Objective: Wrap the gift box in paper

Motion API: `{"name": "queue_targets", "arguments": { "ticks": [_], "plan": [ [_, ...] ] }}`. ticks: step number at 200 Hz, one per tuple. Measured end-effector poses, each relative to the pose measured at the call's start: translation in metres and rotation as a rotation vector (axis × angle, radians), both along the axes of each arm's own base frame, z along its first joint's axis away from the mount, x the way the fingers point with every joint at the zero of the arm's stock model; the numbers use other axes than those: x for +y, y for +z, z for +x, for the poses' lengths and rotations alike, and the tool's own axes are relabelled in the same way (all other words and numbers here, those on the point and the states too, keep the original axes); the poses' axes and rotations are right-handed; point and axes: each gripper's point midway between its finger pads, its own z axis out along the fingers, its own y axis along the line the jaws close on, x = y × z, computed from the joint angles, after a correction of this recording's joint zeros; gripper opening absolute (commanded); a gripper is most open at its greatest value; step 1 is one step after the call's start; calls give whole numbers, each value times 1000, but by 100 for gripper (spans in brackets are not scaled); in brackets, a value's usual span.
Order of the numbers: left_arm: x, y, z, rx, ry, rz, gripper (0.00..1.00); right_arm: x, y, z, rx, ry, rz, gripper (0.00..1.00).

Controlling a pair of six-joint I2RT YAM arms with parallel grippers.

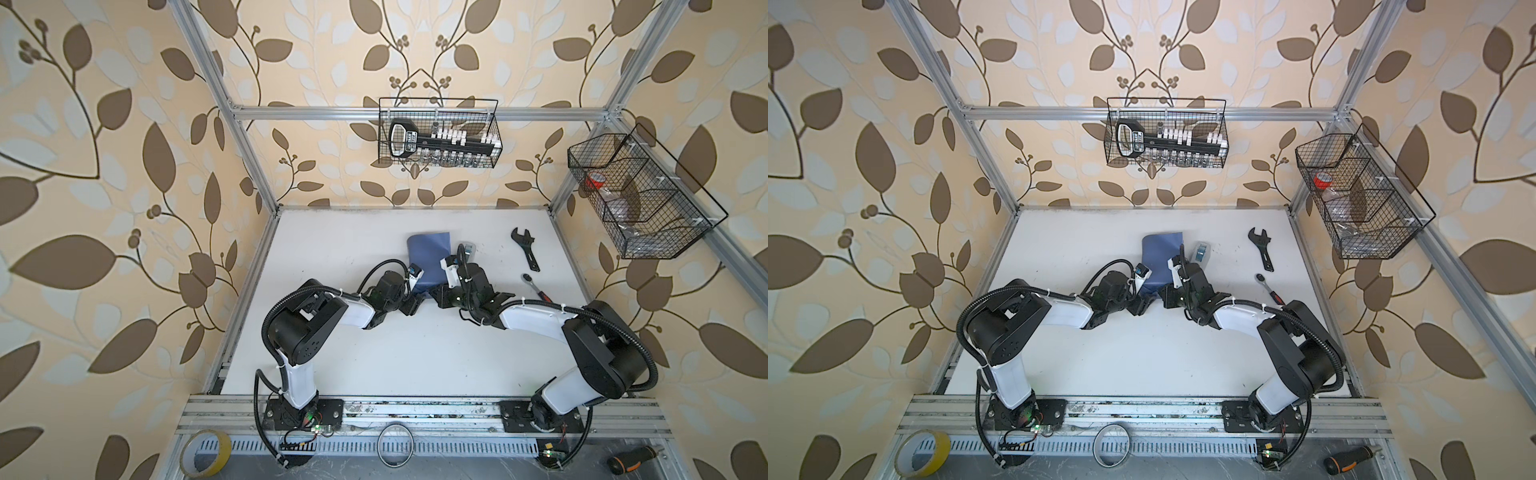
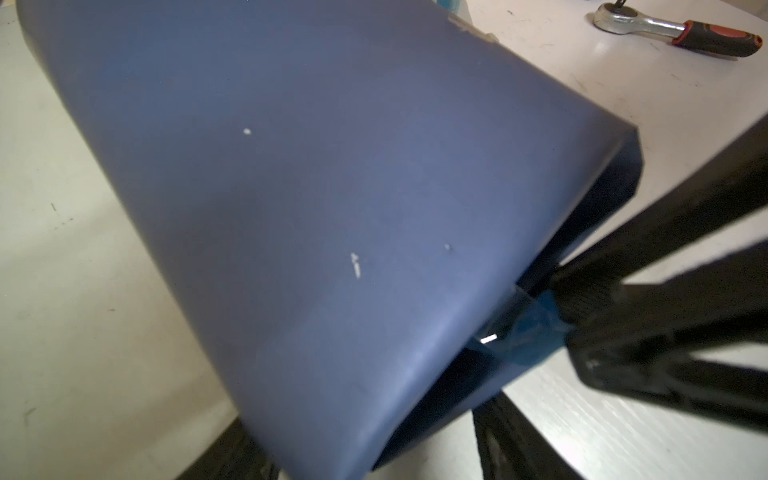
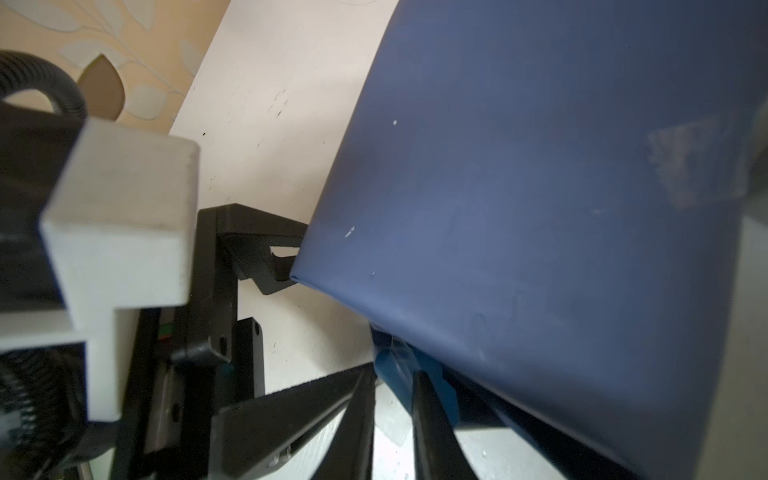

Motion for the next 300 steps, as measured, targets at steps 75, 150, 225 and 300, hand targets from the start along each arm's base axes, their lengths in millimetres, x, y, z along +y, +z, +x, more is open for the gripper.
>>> {"name": "queue_targets", "arguments": {
  "ticks": [75, 150, 225, 300],
  "plan": [
    [0, 0, 0, 0, 0, 0, 70, -3, 0, 3, 33, -27, 42, 0],
    [0, 0, 0, 0, 0, 0, 70, 5, 11, 5, 56, -27, 146, 0],
    [0, 0, 0, 0, 0, 0, 70, -4, 17, 5, 54, -46, 136, 21],
    [0, 0, 0, 0, 0, 0, 70, -11, 3, -3, 83, -39, 46, 32]
  ]
}}
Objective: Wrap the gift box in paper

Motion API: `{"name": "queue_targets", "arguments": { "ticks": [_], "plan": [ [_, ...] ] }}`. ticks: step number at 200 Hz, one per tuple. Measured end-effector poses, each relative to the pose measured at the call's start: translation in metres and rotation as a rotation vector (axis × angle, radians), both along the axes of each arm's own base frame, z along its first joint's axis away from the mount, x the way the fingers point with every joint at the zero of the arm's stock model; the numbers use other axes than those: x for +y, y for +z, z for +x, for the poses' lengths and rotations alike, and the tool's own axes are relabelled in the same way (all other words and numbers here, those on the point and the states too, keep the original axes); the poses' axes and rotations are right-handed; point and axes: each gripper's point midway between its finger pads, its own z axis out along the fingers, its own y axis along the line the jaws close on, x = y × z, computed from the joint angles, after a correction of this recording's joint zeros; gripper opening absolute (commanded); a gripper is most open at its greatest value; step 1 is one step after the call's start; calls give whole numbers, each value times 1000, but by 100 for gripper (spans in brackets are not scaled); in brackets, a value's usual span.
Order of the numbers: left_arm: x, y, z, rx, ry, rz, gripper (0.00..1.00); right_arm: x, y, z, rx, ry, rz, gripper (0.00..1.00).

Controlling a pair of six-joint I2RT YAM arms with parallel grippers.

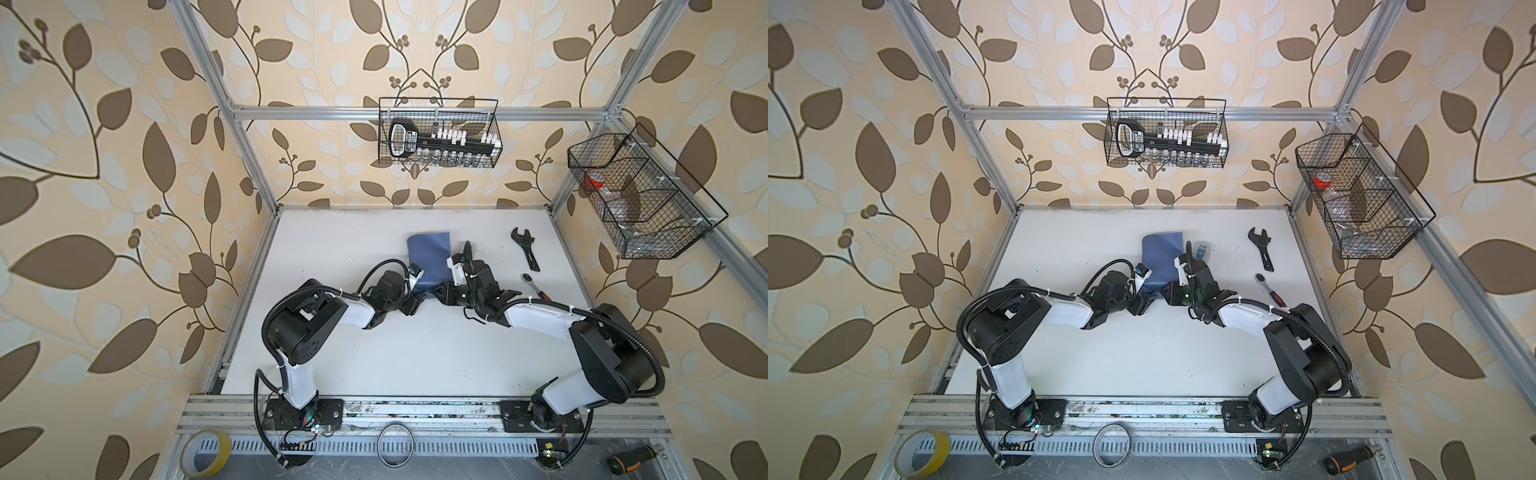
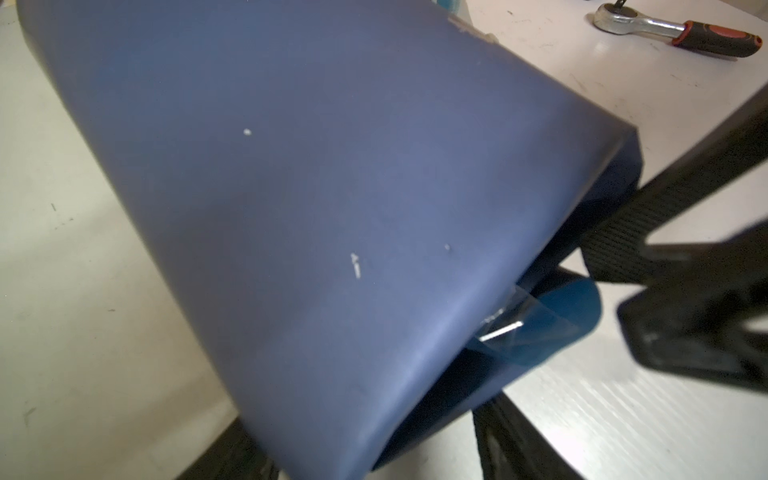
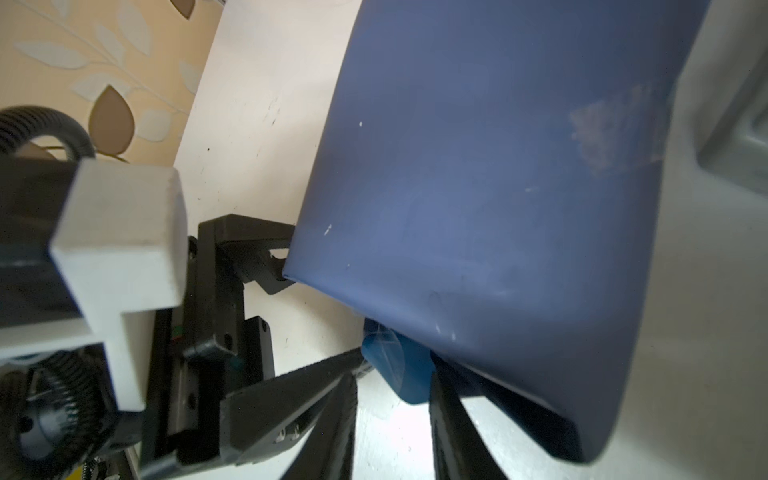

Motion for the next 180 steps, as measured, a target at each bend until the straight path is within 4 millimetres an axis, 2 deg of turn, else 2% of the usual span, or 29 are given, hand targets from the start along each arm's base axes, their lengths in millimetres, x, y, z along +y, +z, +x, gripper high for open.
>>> {"name": "queue_targets", "arguments": {
  "ticks": [47, 90, 180],
  "plan": [
    [0, 0, 0, 0, 0, 0, 70, 10, -2, 4, 0, 29, -15, 33],
    [0, 0, 0, 0, 0, 0, 70, 12, -7, 4, 12, 40, -29, 32],
    [0, 0, 0, 0, 0, 0, 70, 13, -8, 2, 20, 52, -41, 10]
  ]
}}
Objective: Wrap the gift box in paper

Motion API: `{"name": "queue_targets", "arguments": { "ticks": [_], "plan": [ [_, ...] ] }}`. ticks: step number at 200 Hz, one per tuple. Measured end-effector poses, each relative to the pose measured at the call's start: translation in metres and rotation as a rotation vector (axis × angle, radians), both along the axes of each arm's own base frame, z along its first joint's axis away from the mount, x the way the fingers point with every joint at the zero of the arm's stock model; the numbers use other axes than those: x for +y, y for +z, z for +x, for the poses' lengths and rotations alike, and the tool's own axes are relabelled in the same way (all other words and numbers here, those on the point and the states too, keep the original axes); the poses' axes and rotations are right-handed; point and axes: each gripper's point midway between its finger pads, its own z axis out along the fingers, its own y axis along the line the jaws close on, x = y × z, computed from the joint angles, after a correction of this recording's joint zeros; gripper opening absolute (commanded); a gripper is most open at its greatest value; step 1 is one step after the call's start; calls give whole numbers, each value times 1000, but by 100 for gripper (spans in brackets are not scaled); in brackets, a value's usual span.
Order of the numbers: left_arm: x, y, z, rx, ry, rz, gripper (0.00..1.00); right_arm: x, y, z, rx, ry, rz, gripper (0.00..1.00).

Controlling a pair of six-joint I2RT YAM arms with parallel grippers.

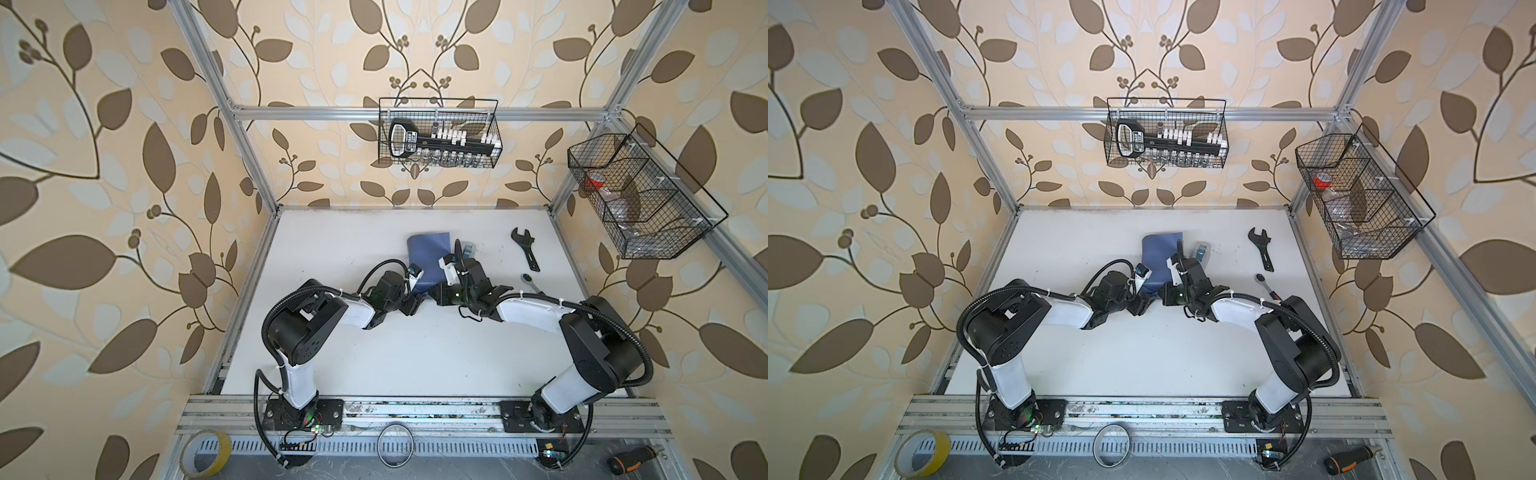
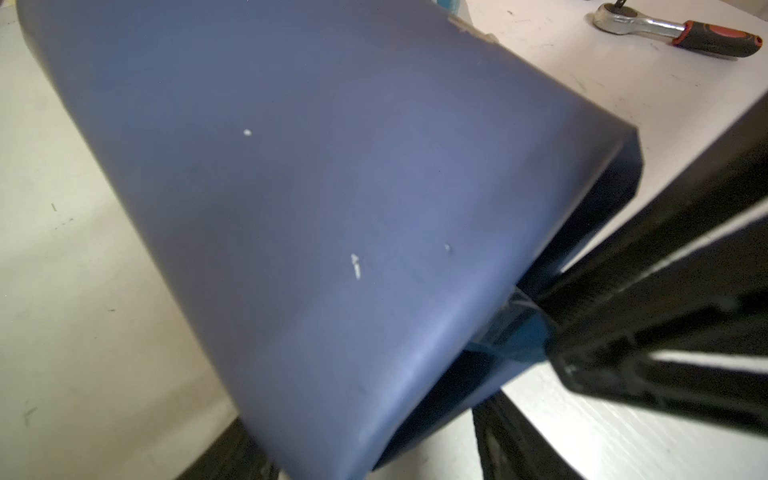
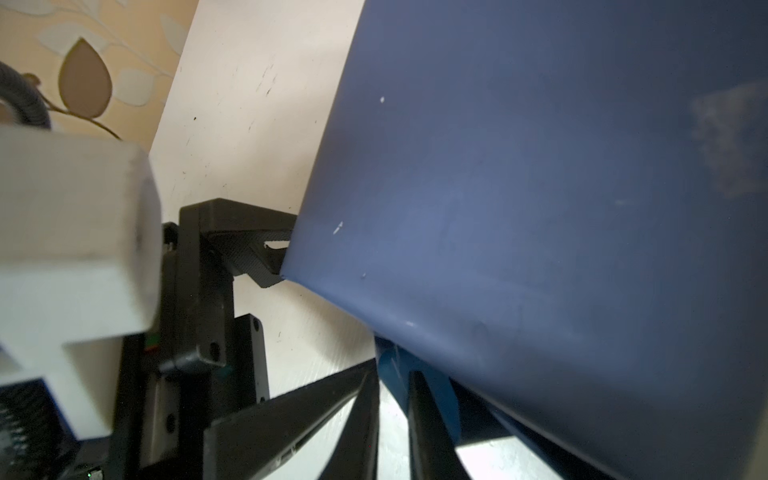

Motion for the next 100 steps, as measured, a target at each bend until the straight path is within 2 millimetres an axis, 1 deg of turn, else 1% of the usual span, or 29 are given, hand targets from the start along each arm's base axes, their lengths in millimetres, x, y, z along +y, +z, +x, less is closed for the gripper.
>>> {"name": "queue_targets", "arguments": {
  "ticks": [35, 78, 100],
  "plan": [
    [0, -1, 0, 2, -1, 1, 70, 1, 1, 0, 5, -4, 10, 0],
    [0, -3, 0, 6, 0, 5, 70, 1, 2, 0, 12, -9, 22, 0],
    [0, -4, 0, 6, 0, 5, 70, 2, 6, 1, 13, -11, 46, 0]
  ]
}}
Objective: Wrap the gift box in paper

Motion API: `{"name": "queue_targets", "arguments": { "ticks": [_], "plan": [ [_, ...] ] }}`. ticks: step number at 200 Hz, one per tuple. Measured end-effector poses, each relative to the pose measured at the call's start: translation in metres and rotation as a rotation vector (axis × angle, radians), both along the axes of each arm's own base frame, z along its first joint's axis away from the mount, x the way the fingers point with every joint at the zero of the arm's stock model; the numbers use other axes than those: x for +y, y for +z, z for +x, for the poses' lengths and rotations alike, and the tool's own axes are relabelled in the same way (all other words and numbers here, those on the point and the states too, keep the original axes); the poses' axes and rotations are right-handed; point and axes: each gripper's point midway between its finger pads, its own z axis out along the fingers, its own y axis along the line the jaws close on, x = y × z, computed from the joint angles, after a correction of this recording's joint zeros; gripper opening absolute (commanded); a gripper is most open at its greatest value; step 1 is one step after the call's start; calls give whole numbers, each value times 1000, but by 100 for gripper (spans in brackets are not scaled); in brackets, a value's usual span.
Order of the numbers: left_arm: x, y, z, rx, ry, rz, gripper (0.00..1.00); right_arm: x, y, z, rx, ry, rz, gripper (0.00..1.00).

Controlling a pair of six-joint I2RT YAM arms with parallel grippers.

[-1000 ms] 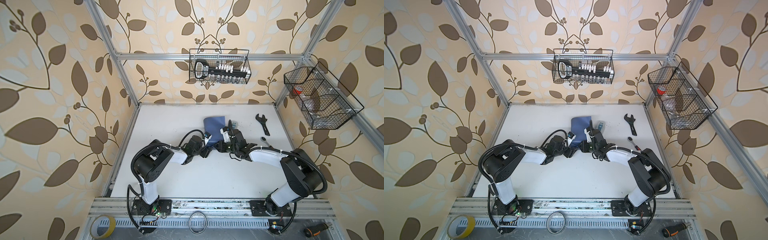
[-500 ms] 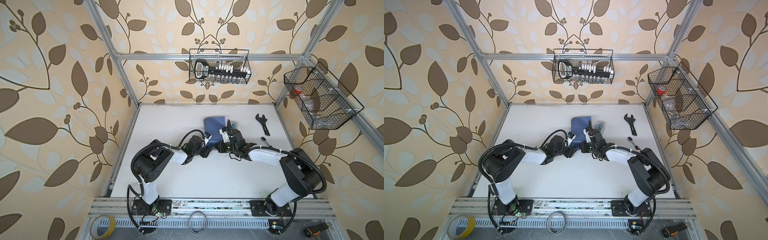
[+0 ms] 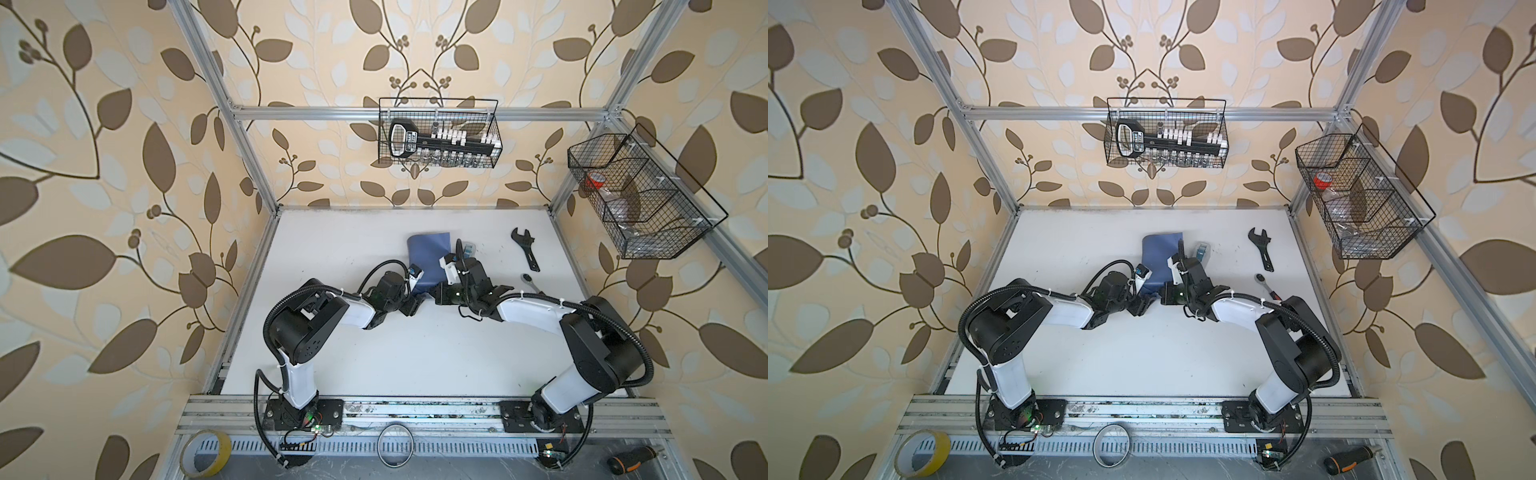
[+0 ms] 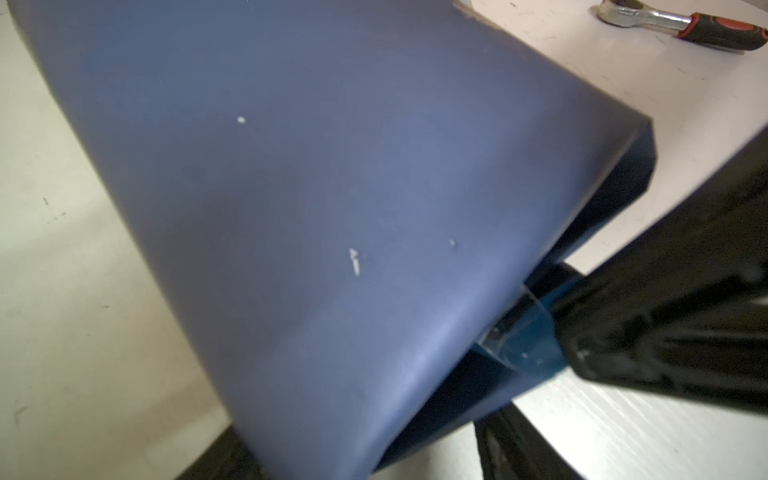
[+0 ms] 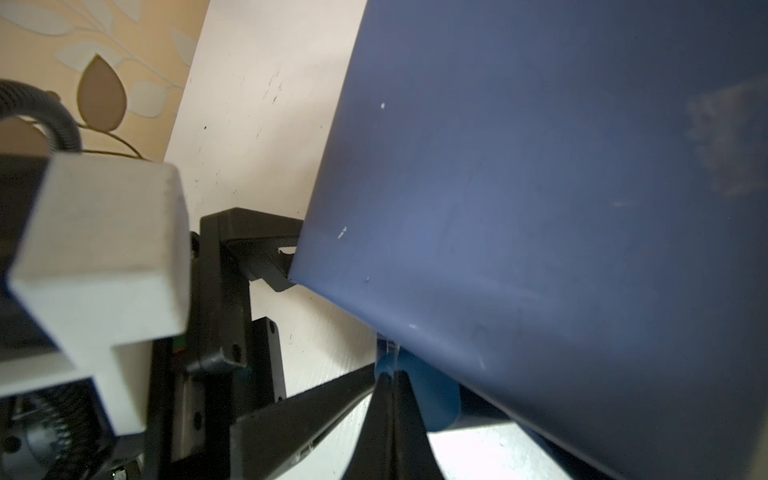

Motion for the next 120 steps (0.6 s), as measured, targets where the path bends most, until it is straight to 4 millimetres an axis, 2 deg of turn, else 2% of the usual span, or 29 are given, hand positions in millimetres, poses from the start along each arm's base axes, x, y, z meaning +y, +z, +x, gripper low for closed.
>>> {"name": "queue_targets", "arguments": {
  "ticks": [35, 102, 120],
  "plan": [
    [0, 0, 0, 0, 0, -1, 70, 4, 12, 2, -14, 3, 50, 0],
    [0, 0, 0, 0, 0, -1, 70, 6, 16, 1, -13, 9, 67, 0],
    [0, 0, 0, 0, 0, -1, 70, 3, 16, 0, -21, 12, 46, 10]
  ]
}}
